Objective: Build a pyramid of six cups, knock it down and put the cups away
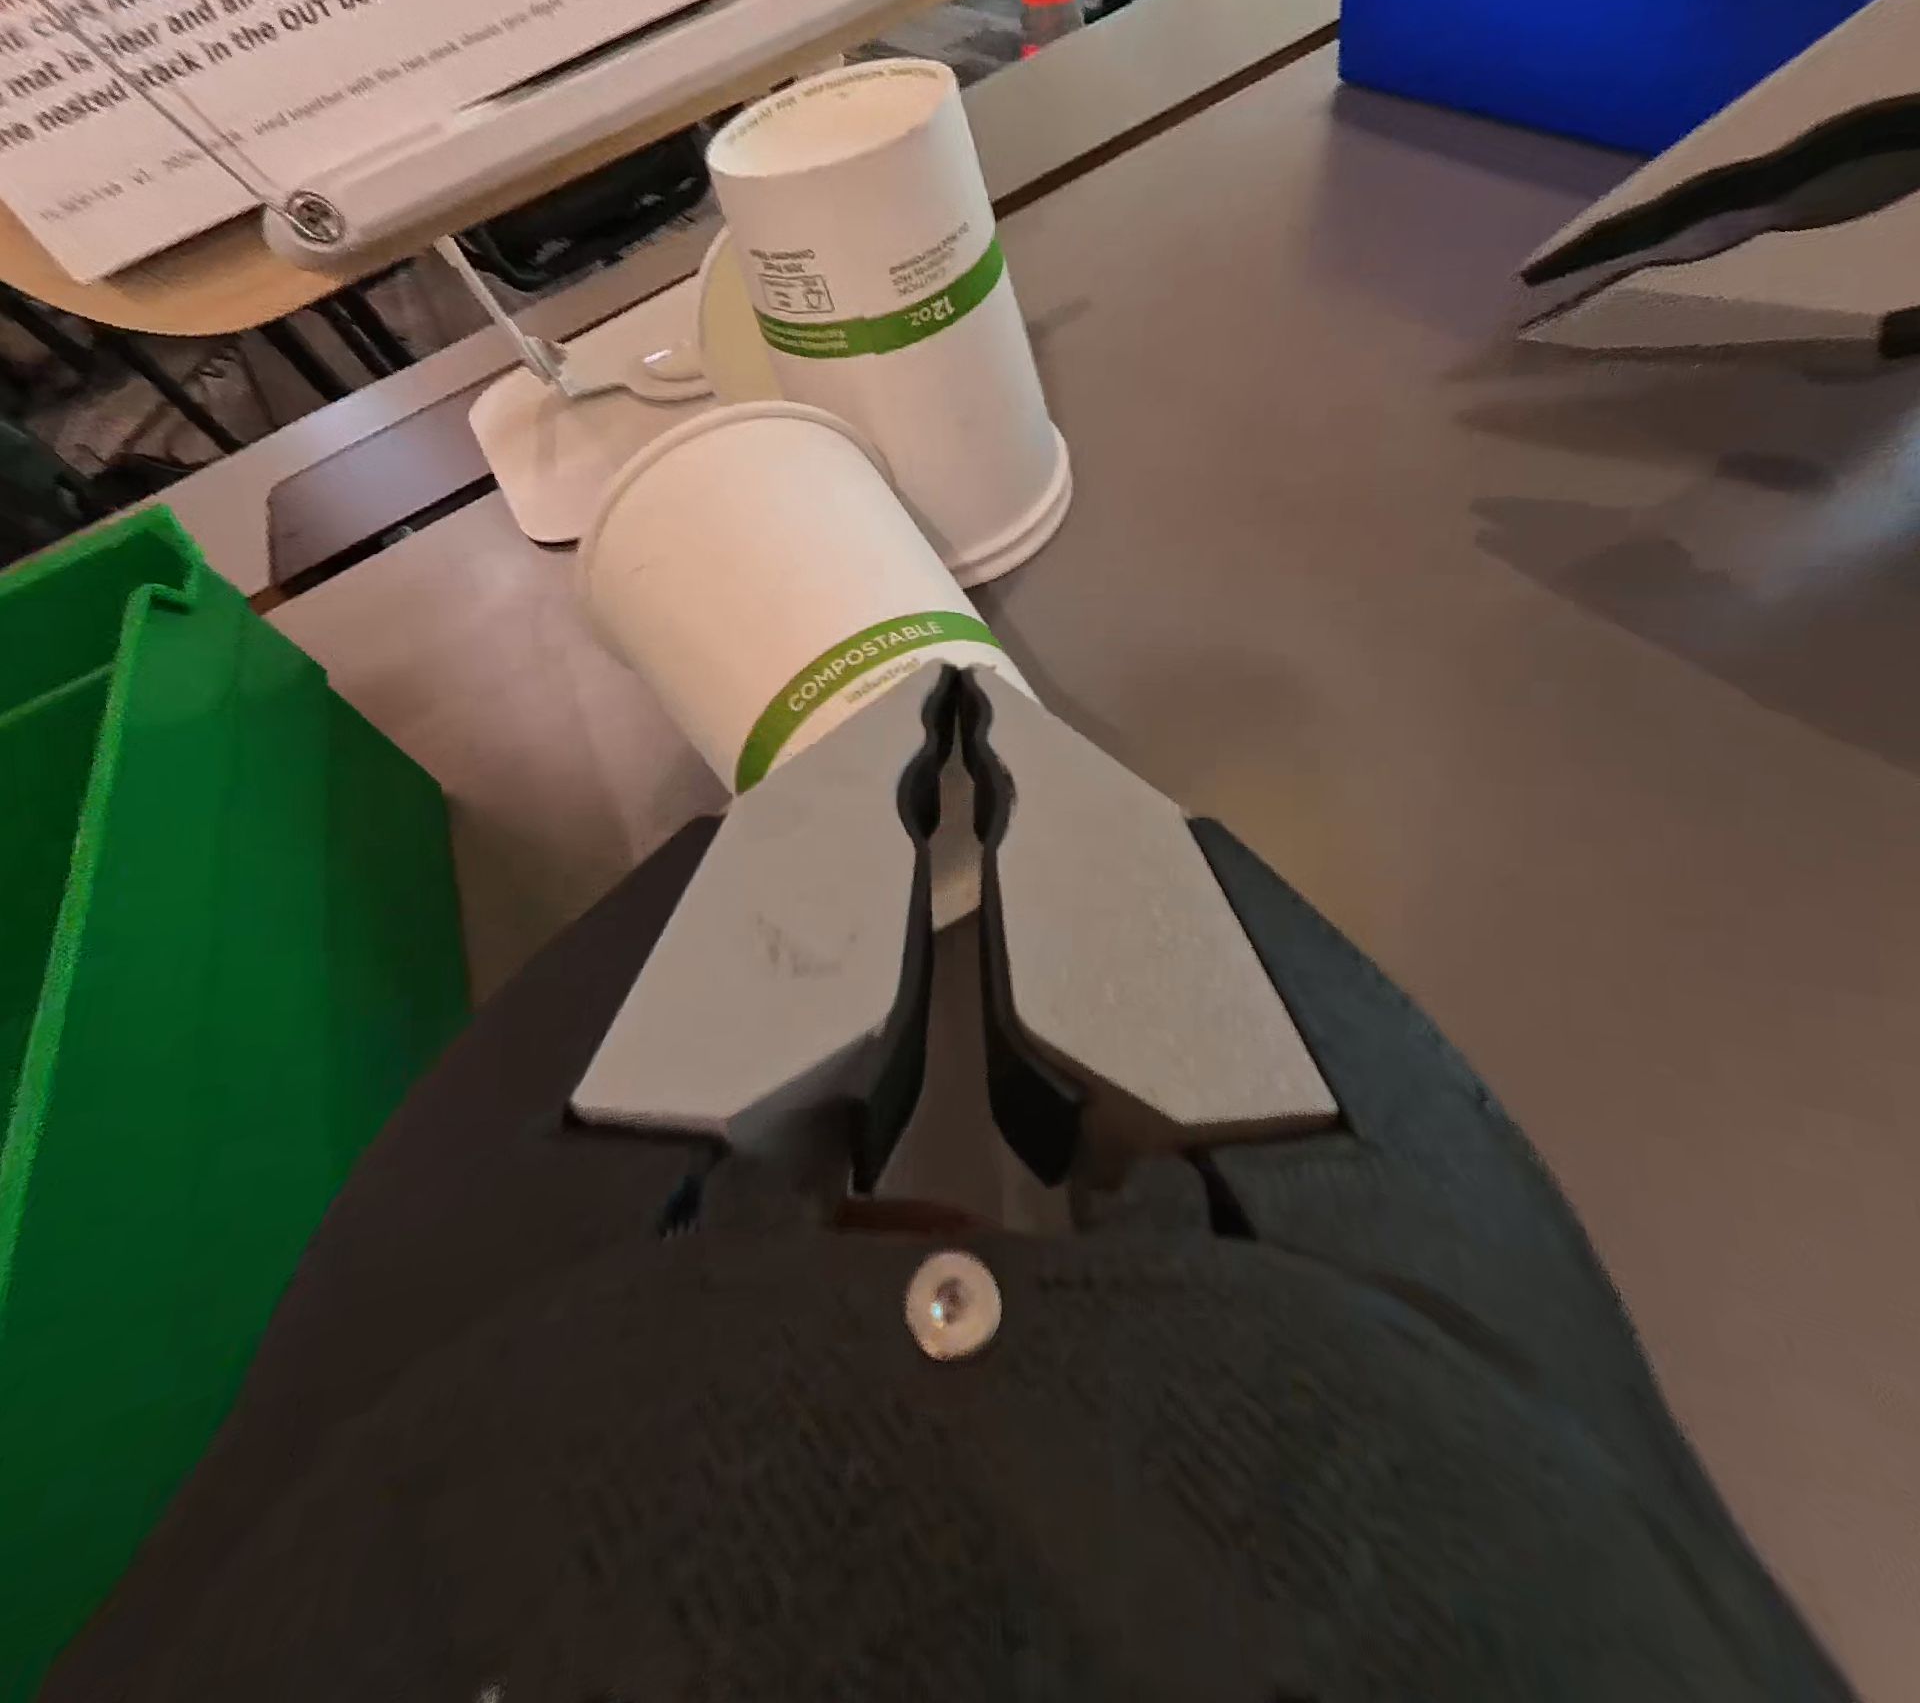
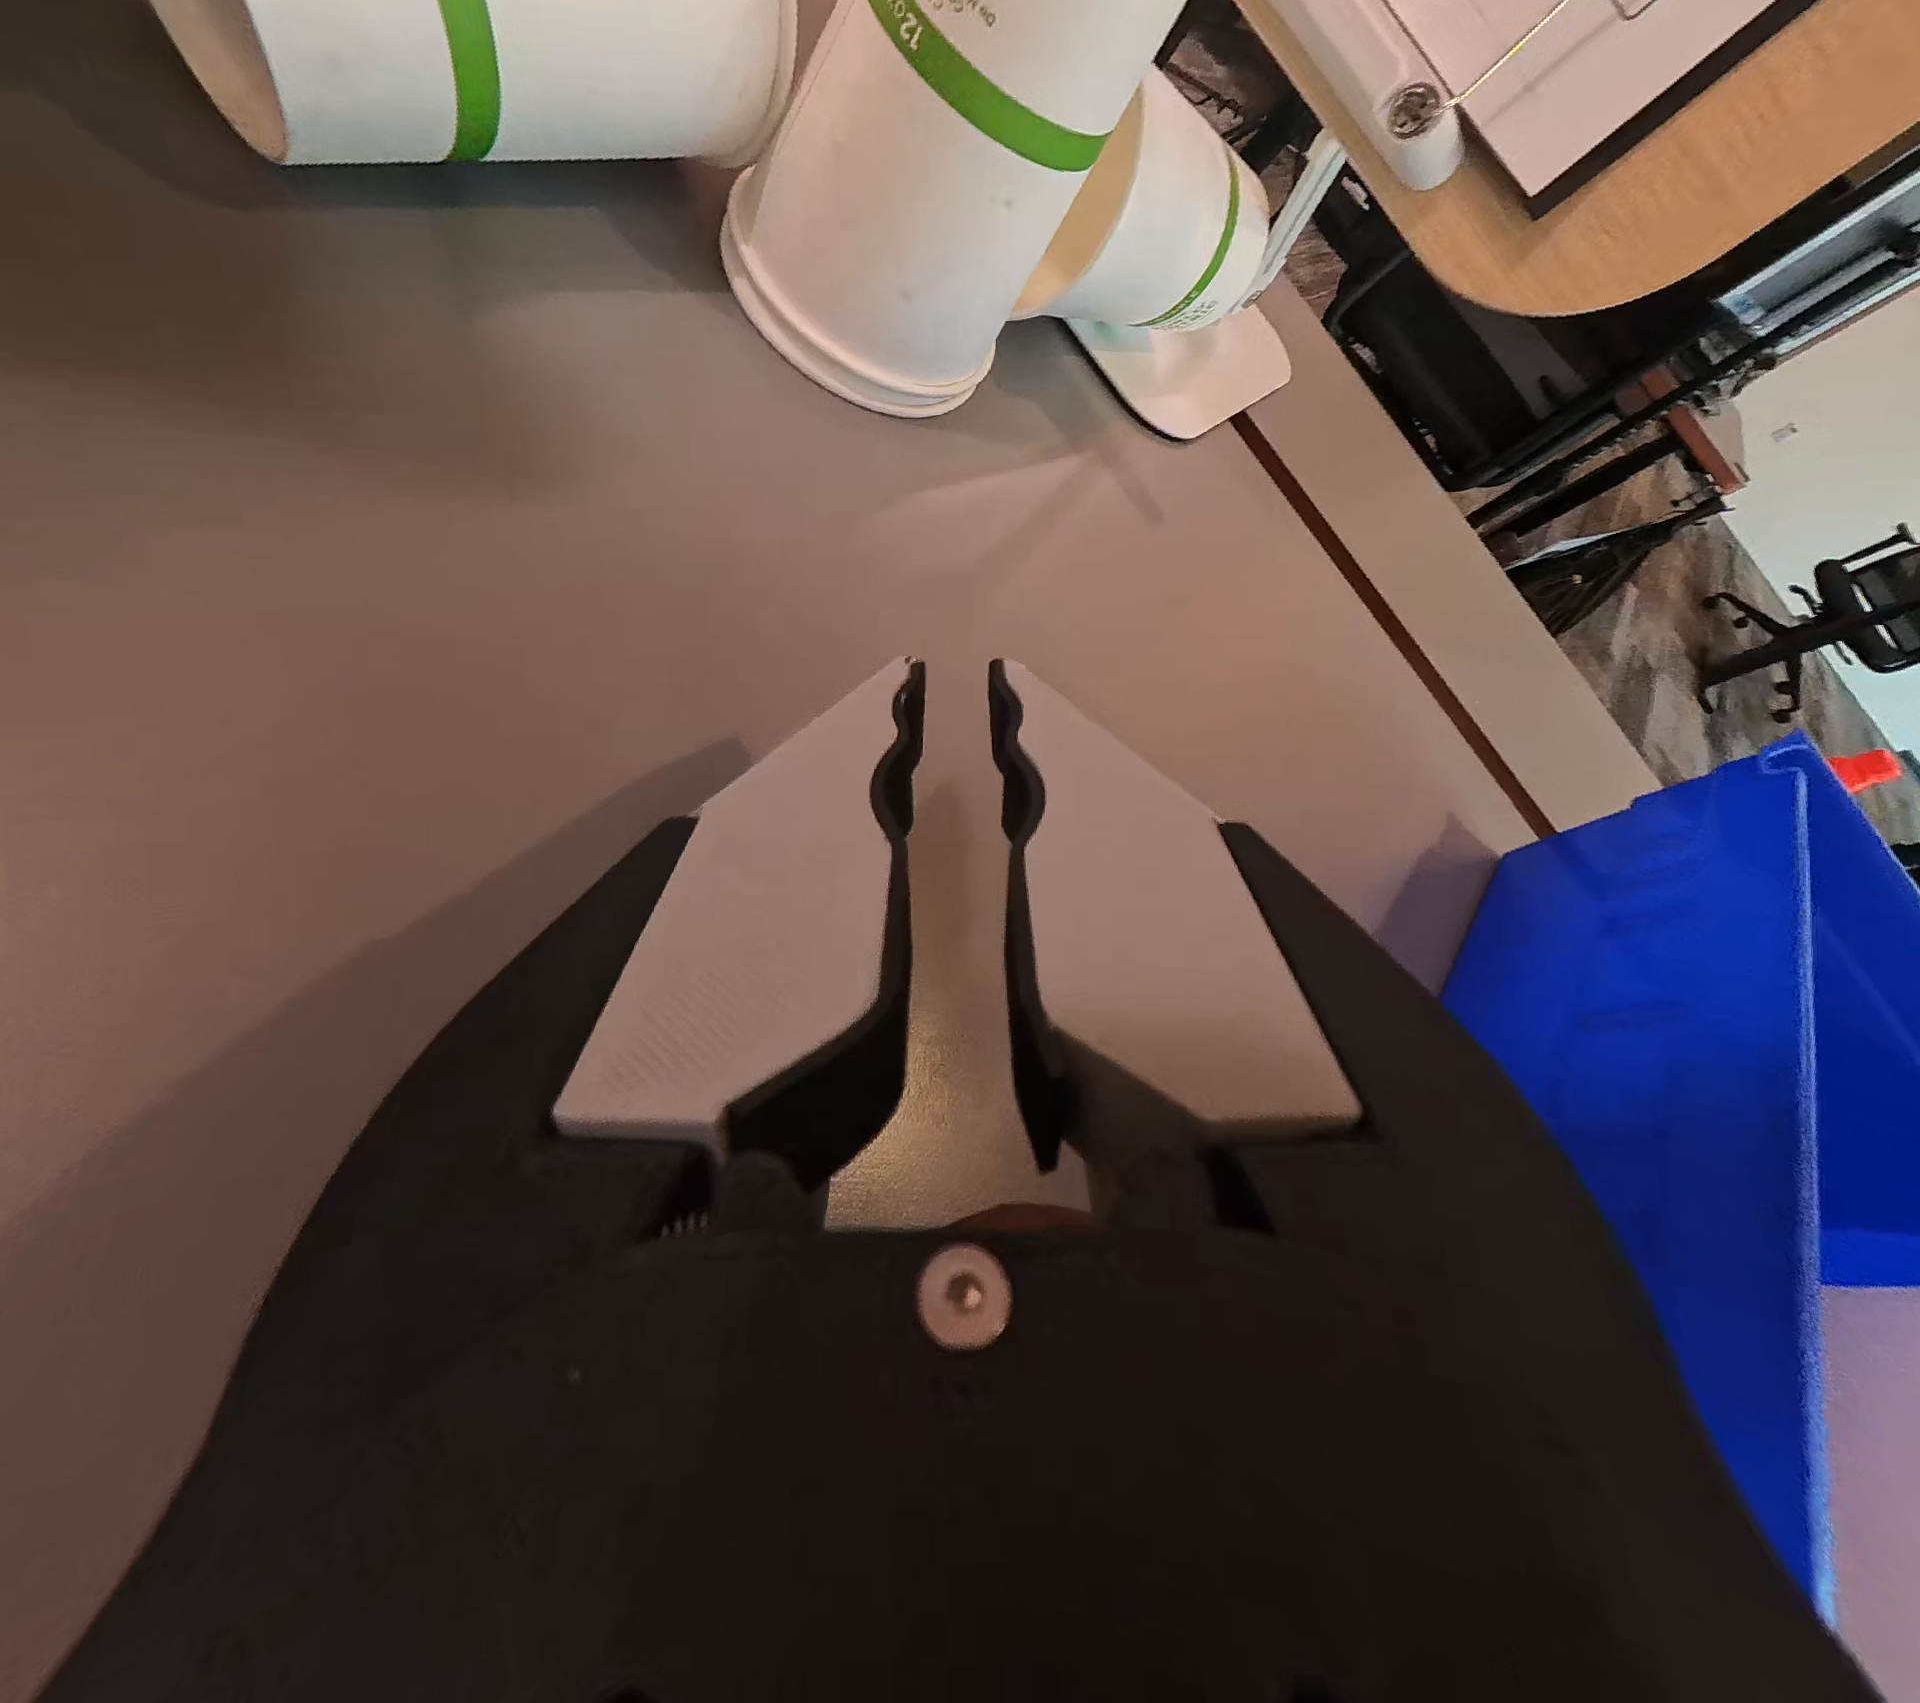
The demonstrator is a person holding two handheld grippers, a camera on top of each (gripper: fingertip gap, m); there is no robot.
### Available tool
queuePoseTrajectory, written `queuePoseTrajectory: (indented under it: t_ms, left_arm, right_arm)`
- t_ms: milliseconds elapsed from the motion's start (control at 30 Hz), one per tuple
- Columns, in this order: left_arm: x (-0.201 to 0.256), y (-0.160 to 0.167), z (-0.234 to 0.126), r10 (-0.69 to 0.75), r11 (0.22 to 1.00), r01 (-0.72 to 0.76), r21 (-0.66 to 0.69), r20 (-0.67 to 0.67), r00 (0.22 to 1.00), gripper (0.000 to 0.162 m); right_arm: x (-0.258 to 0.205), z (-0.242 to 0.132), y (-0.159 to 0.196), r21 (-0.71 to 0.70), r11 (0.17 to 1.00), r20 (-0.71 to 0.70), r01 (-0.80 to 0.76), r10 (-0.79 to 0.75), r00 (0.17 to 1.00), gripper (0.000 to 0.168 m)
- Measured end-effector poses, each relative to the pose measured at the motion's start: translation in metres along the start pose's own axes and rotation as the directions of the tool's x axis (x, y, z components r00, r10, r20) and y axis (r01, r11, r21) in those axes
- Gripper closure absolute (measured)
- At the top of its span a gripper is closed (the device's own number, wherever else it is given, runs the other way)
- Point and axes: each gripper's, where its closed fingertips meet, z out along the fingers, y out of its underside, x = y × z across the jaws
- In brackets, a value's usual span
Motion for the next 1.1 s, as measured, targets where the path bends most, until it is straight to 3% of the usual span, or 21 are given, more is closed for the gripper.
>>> queuePoseTrajectory:
  t_ms: [200, 300, 533, 667, 733, 800, 833, 933, 1100]
  left_arm:
    - [0.026, 0.03, 0.004, -0.025, 0.986, -0.004, -0.17, -0.168, 0.985, 0.162]
    - [0.032, 0.042, 0.009, 0.011, 0.973, -0.051, -0.223, -0.18, 0.984, 0.162]
    - [0.017, 0.001, 0.002, 0.114, 0.993, -0.114, -0.006, -0.018, 0.993, 0.161]
    - [-0.024, -0.008, -0.005, 0.045, 0.998, -0.054, 0.038, 0.206, 0.977, 0.132]
    - [-0.028, 0.005, 0.001, -0.009, 1.0, 0.013, -0.018, 0.201, 0.98, 0.102]
    - [-0.021, 0.02, 0.01, -0.11, 0.989, 0.123, -0.088, 0.14, 0.984, 0.058]
    - [-0.017, 0.027, 0.013, -0.162, 0.976, 0.176, -0.128, 0.108, 0.981, 0.06]
    - [-0.006, 0.034, 0.017, -0.275, 0.946, 0.268, -0.182, -0.011, 0.961, 0.092]
    - [-0.006, 0.035, 0.017, -0.312, 0.936, 0.301, -0.186, -0.035, 0.949, 0.096]
  right_arm:
    - [0.0, 0.0, 0.0, 0.006, 0.999, 0.017, -0.035, 0.035, 0.999, 0.158]
    - [-0.002, 0.0, 0.001, 0.0, 1.0, 0.024, -0.03, 0.03, 0.999, 0.158]
    - [-0.003, 0.0, 0.0, -0.002, 1.0, 0.023, -0.012, 0.012, 1.0, 0.158]
    - [-0.004, 0.001, 0.001, -0.005, 1.0, 0.027, -0.008, 0.008, 1.0, 0.158]
    - [-0.004, 0.001, 0.0, -0.002, 1.0, 0.025, -0.008, 0.008, 1.0, 0.157]
    - [-0.004, 0.001, 0.0, -0.002, 1.0, 0.025, -0.009, 0.009, 1.0, 0.157]
    - [-0.004, 0.001, 0.0, -0.001, 1.0, 0.024, -0.008, 0.008, 1.0, 0.157]
    - [-0.004, 0.0, -0.001, 0.003, 1.0, 0.022, -0.006, 0.006, 1.0, 0.157]
    - [-0.007, 0.001, 0.0, -0.005, 1.0, 0.032, -0.001, 0.001, 0.999, 0.157]
